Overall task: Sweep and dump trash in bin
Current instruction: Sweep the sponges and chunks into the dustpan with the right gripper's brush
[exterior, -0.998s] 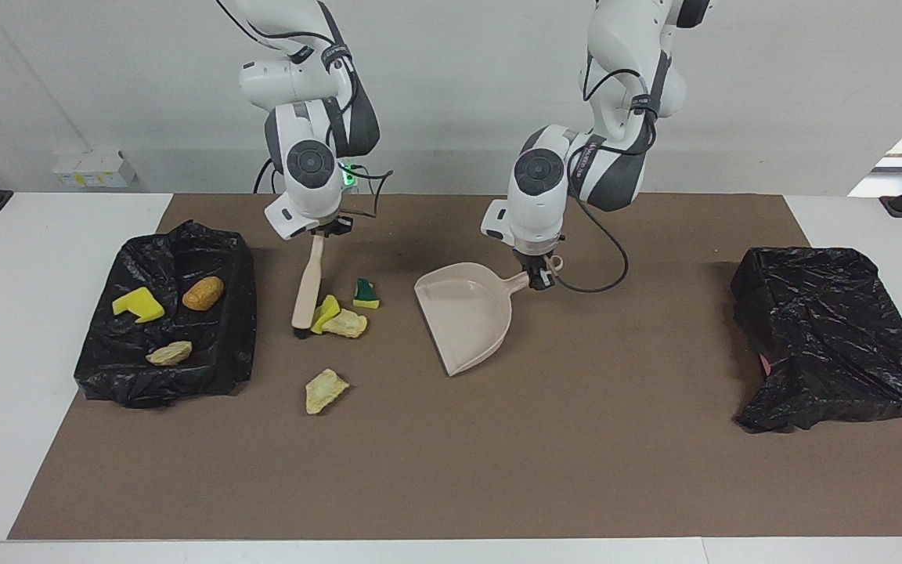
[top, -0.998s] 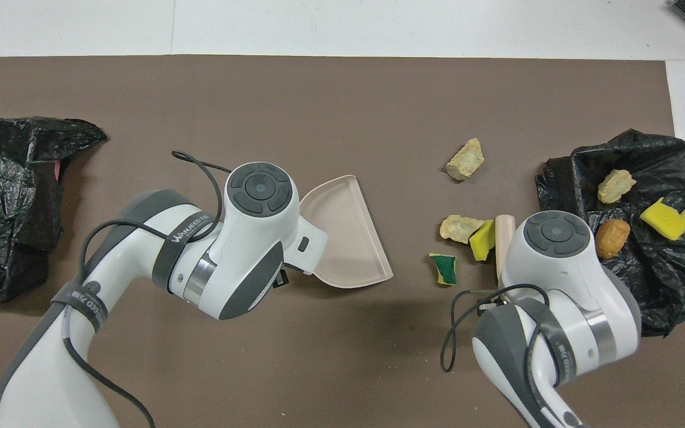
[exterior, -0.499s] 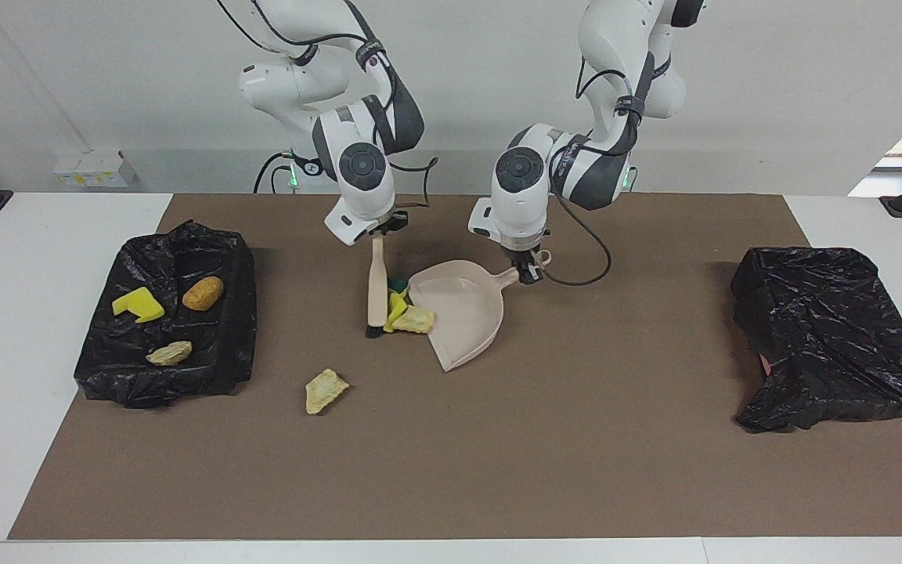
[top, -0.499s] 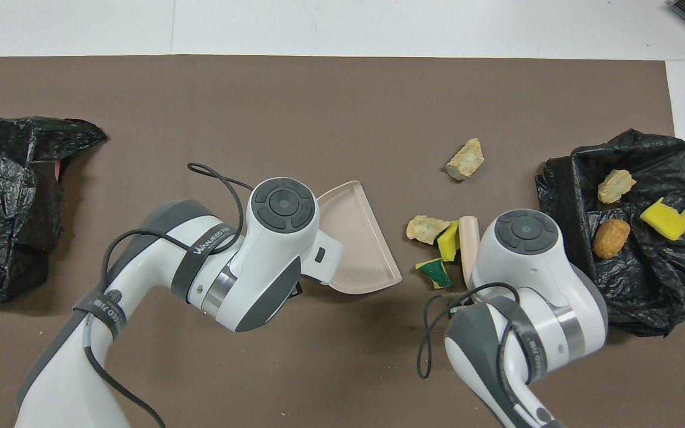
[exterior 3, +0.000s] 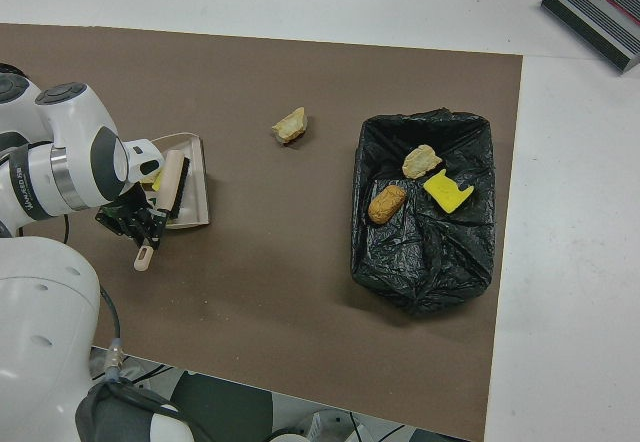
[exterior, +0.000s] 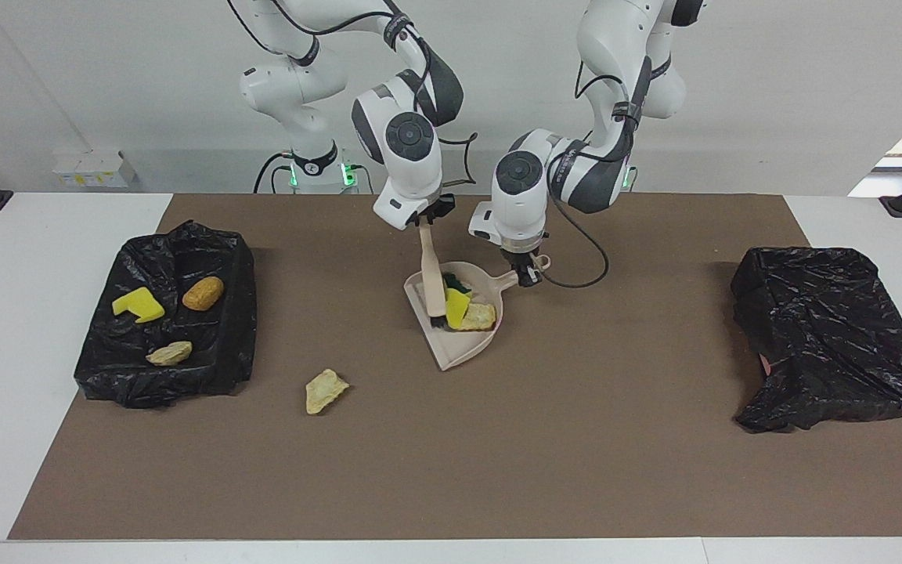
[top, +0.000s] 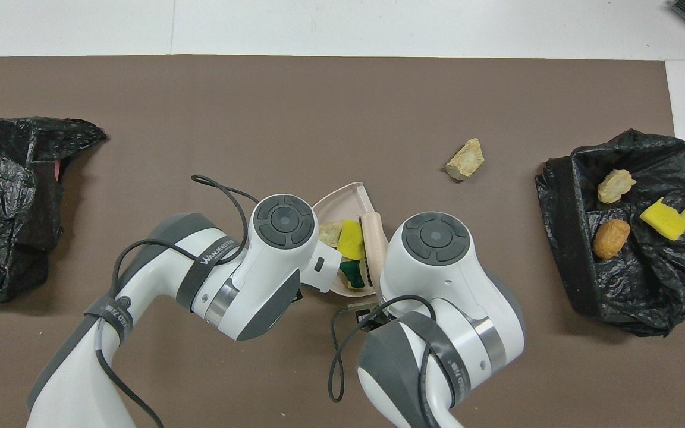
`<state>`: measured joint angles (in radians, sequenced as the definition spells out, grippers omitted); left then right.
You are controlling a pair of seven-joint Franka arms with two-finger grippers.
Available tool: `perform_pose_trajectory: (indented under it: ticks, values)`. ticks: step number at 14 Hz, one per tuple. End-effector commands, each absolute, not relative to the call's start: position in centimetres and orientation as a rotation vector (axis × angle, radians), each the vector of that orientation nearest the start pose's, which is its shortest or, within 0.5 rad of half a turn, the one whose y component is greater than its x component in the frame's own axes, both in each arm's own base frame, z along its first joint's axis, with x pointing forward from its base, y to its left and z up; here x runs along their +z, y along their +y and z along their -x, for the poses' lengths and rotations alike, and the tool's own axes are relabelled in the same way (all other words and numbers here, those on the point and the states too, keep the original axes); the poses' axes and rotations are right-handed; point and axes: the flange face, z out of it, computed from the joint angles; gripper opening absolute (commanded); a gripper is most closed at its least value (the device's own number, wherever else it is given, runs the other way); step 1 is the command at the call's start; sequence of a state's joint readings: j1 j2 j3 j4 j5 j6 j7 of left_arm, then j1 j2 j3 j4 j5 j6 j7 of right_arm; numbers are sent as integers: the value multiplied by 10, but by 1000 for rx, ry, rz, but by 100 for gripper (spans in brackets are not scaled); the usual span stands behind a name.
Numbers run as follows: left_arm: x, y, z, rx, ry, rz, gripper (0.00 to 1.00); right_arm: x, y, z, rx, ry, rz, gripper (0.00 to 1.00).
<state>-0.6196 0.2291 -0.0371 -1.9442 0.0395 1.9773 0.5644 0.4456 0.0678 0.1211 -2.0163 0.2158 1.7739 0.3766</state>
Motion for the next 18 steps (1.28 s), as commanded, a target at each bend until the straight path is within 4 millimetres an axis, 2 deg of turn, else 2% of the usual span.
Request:
perform_pose_trajectory:
  ticks: [1,4,6,7,8,10,12,14,15,17,18]
  values:
    - [347,-345,-456,269,1791,2510,0,405,289,-451,567,-148,3031,0]
    - [347,-339,-460,272,1772,2524,0,401,255,-473,481,-308,3137,0]
    - [346,-331,-466,275,1749,2541,0,397,218,-494,447,-344,3177,0]
    - [345,-324,-471,276,1735,2553,0,397,194,-508,414,-387,3240,0]
    - [346,-317,-476,274,1726,2561,0,395,171,-530,398,-391,3289,0]
    - [348,-310,-485,265,1702,2573,0,403,138,-568,363,-388,3331,0]
    - [348,-308,-488,261,1688,2585,0,393,122,-596,359,-458,3378,0]
    - [350,-308,-490,253,1682,2589,0,383,98,-629,356,-428,3391,0]
    - [349,-304,-492,256,1673,2596,0,374,95,-639,376,-433,3395,0]
    - [349,-305,-491,258,1681,2587,0,359,87,-643,415,-425,3395,0]
    - [348,-306,-490,263,1683,2584,0,355,92,-643,421,-435,3386,0]
